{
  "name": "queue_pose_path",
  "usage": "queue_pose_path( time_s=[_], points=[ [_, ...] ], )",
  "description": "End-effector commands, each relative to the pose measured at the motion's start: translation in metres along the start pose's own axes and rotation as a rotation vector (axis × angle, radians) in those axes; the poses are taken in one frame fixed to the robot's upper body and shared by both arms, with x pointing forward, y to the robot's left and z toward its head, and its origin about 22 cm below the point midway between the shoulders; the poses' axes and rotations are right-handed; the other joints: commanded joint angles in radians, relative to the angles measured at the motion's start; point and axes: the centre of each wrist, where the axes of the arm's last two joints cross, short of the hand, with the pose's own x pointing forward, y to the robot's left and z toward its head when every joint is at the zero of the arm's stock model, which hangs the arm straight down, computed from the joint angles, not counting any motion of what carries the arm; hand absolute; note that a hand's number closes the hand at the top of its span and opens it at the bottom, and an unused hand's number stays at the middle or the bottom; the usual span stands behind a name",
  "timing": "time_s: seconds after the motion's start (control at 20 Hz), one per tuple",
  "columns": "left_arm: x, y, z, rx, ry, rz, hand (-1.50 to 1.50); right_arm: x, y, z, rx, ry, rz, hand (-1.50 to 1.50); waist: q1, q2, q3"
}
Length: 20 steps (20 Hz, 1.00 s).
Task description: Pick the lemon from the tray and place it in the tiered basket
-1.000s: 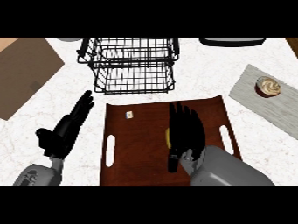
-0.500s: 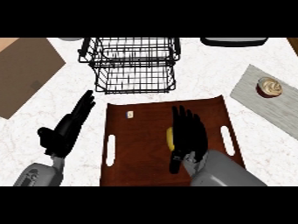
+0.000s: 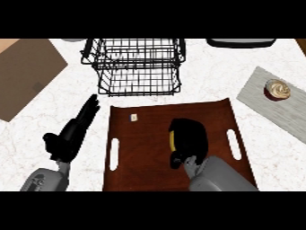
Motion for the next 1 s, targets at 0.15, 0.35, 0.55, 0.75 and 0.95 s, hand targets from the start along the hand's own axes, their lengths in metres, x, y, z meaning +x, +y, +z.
queue_pose_path(
  time_s=[0.15, 0.35, 0.55, 0.75, 0.95],
  points=[
    [-0.003, 0.006, -0.001, -0.005, -0.001, -0.023, 0.00, 0.017, 0.013, 0.009, -0.045, -0.003, -0.008, 1.50, 0.000, 0.000, 0.000],
    [0.012, -0.010, -0.026, 0.000, -0.010, 0.002, 0.00, 0.010, -0.006, -0.004, -0.078, -0.004, -0.003, 1.50, -0.003, 0.001, 0.000],
    [0.004, -0.002, 0.004, -0.013, -0.002, -0.012, 0.00, -0.091, -0.041, -0.040, -0.139, -0.029, 0.055, 1.50, 0.003, 0.001, 0.001],
    [0.009, 0.002, 0.000, -0.002, -0.003, -0.006, 0.00, -0.178, -0.127, -0.057, -0.202, -0.052, 0.101, 1.50, -0.002, 0.002, 0.002],
    [0.008, 0.006, 0.005, -0.002, -0.005, 0.007, 0.00, -0.199, -0.160, -0.059, -0.310, -0.168, -0.126, 1.50, -0.002, -0.002, 0.002]
  ],
)
